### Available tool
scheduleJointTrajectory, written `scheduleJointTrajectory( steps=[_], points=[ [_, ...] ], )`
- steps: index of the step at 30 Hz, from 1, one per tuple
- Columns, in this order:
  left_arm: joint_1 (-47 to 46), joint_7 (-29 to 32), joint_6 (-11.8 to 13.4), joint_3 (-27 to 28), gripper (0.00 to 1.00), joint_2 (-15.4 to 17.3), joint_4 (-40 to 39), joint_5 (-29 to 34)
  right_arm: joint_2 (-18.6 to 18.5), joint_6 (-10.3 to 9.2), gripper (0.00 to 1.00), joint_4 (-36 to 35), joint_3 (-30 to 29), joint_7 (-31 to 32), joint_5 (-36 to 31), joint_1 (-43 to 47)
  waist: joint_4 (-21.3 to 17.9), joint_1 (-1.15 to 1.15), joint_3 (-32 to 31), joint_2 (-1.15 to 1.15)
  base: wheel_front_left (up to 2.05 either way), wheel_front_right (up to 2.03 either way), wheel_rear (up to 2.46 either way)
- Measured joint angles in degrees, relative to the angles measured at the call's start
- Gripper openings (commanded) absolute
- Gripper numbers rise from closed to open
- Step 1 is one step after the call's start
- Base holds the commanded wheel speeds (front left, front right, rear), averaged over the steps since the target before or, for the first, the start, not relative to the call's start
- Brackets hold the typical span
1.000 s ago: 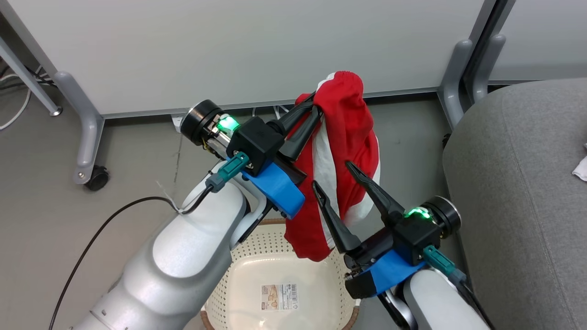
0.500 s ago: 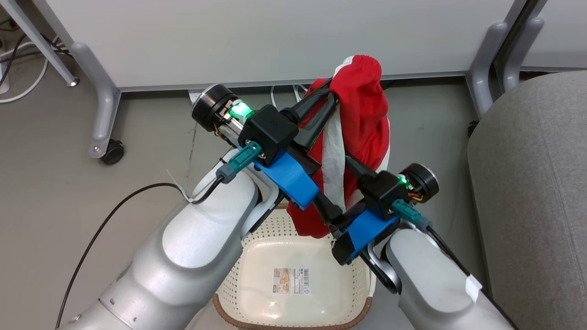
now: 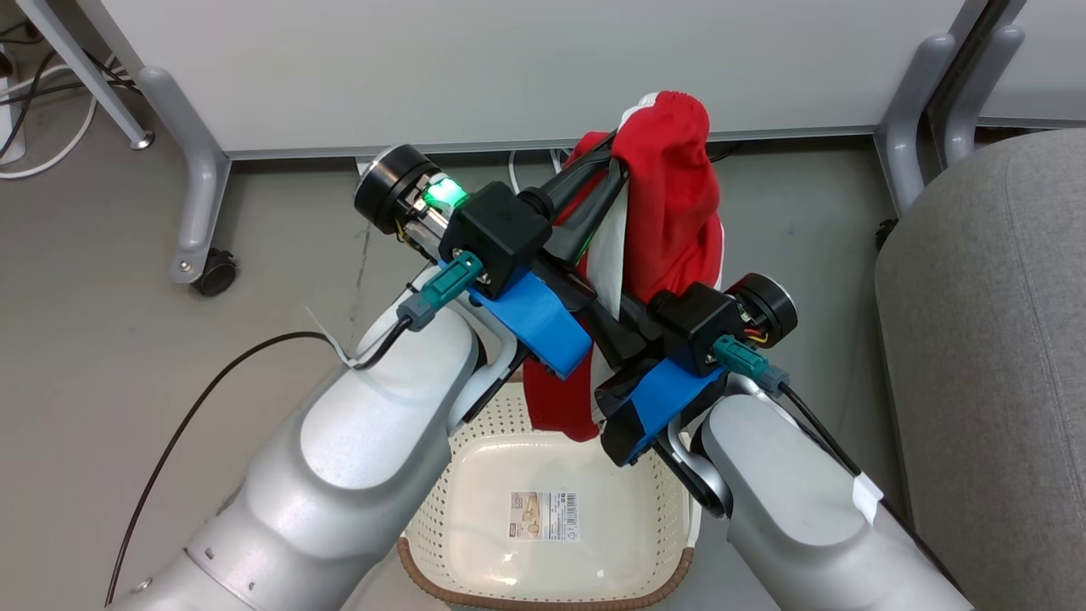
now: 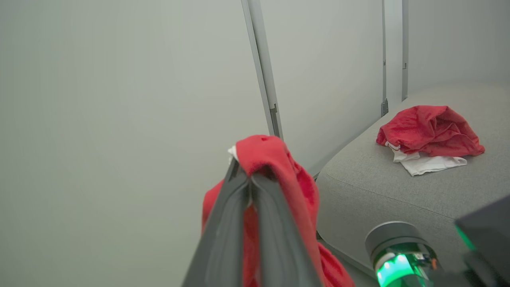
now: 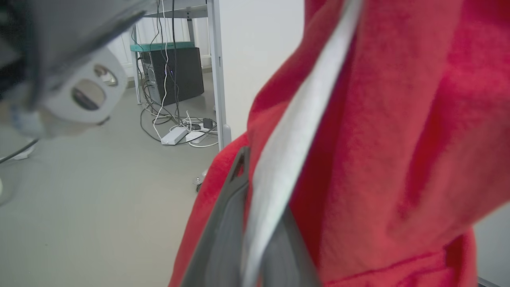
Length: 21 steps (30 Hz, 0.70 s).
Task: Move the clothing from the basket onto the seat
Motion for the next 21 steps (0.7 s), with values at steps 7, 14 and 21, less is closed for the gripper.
scheduleJointTrajectory(
  steps=[7, 14, 21],
  points=[
    [0.05, 0.0, -0.11, 0.83, 0.0, -0.12, -0.07, 0.86, 0.0, 0.0, 0.0, 0.32, 0.2, 0.0, -0.02, 0.0, -0.27, 0.0, -0.35, 0.0, 0.0, 0.0, 0.0],
    [0.09, 0.0, -0.52, 1.19, 0.0, -0.21, -0.09, 1.33, 0.0, 0.0, 0.0, 0.21, 0.29, 0.0, -0.07, -0.03, -0.37, 0.0, -0.19, 0.0, 0.0, 0.0, 0.0],
    [0.36, 0.0, -0.78, 1.55, 0.0, -0.32, -0.02, 1.69, 0.0, 0.0, 0.0, 0.22, 0.51, 0.0, -0.12, -0.04, -0.49, 0.0, -0.26, 0.0, 0.0, 0.0, 0.0]
  ],
)
